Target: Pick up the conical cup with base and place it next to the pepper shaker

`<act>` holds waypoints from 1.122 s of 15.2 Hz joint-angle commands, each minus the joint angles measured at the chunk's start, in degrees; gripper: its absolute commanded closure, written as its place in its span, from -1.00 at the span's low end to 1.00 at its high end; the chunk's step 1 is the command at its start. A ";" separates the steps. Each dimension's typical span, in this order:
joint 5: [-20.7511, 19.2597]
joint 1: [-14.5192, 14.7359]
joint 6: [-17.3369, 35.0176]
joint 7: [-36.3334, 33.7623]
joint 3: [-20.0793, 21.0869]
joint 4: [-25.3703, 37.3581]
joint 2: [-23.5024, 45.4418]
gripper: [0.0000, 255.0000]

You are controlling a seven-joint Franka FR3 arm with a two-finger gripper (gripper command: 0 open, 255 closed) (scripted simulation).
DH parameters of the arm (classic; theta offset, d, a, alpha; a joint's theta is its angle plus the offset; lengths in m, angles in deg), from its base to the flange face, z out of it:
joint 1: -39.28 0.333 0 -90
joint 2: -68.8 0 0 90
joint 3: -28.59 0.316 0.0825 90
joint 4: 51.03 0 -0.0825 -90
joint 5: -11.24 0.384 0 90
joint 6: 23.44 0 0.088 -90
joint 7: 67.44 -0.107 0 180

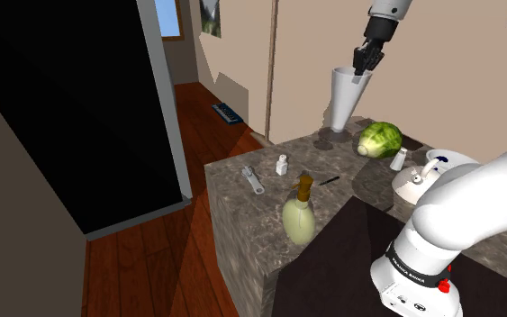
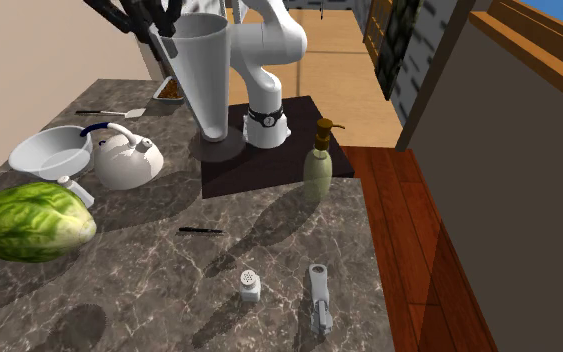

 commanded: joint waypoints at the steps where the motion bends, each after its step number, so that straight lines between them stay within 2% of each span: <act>1: -0.71 -0.60 -0.68 2.69 -2.12 1.16 0.62 1.00; 11: -2.30 -2.76 -3.72 18.43 -15.16 10.59 8.14 1.00; 16: 0.01 -3.32 -5.41 27.99 -23.30 17.91 15.58 1.00; 17: 1.58 -3.61 -6.10 31.45 -26.22 20.65 18.73 1.00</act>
